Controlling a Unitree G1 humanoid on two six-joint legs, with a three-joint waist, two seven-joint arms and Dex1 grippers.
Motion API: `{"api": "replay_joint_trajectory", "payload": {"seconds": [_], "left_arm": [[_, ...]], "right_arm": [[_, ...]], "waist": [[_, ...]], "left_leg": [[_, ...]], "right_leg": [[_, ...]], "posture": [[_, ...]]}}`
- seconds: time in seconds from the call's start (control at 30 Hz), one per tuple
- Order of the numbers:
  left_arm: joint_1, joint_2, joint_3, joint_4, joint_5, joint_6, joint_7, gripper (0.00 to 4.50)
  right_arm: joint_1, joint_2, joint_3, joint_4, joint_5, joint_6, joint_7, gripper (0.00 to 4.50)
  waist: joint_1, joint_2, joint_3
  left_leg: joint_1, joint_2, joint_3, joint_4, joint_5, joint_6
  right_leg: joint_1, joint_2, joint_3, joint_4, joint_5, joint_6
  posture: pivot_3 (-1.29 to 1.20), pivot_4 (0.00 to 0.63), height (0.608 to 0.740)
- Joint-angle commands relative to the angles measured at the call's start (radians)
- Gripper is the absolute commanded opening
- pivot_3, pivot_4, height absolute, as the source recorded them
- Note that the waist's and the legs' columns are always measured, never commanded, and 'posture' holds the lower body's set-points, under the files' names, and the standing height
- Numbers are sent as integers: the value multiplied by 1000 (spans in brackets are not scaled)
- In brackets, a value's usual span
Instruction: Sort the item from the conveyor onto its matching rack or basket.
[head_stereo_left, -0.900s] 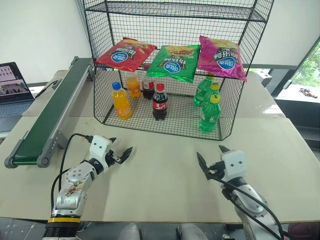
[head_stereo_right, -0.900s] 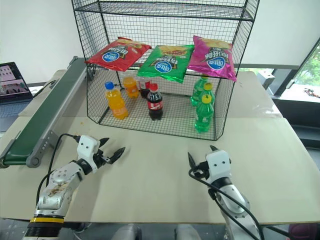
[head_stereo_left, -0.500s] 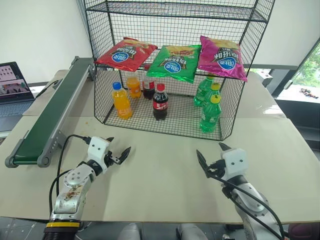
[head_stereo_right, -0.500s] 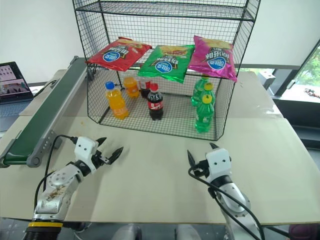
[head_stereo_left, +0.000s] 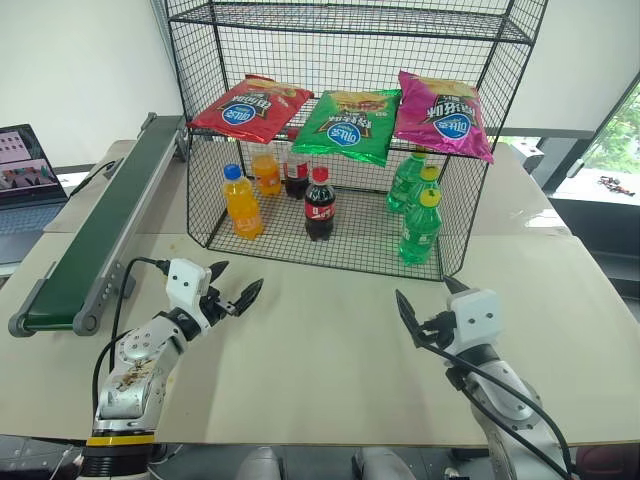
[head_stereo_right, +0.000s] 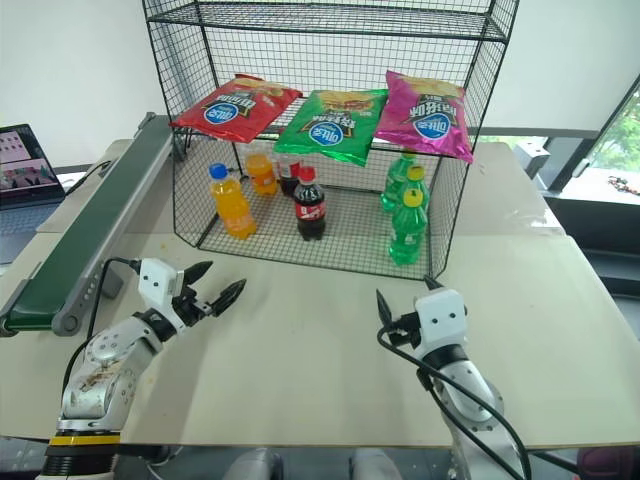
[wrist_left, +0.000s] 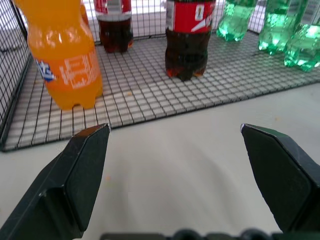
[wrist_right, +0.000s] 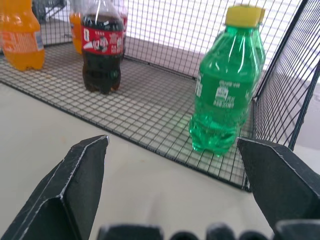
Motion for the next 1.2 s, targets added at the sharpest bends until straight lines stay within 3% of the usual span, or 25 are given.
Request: {"api": "replay_joint_trajectory", "payload": {"seconds": [0.03, 1.2], "left_arm": [[-13, 10, 17, -32, -14, -4, -3, 4459], [37, 2, 12, -97, -4, 1, 43, 4459]], "right_arm": [[5, -9, -11, -46, 10, -5, 6, 4500], [-23, -3, 13, -33, 28, 13, 36, 4500]], "waist": [[0, 0, 0], [-1, 0, 0]], "left_leg": [[0, 0, 0, 0, 0, 0], [0, 0, 0, 0, 0, 0]], "right_leg": [[0, 0, 0, 0, 0, 0], [0, 0, 0, 0, 0, 0]], "posture": [[0, 150, 738], [0, 150, 738]]}}
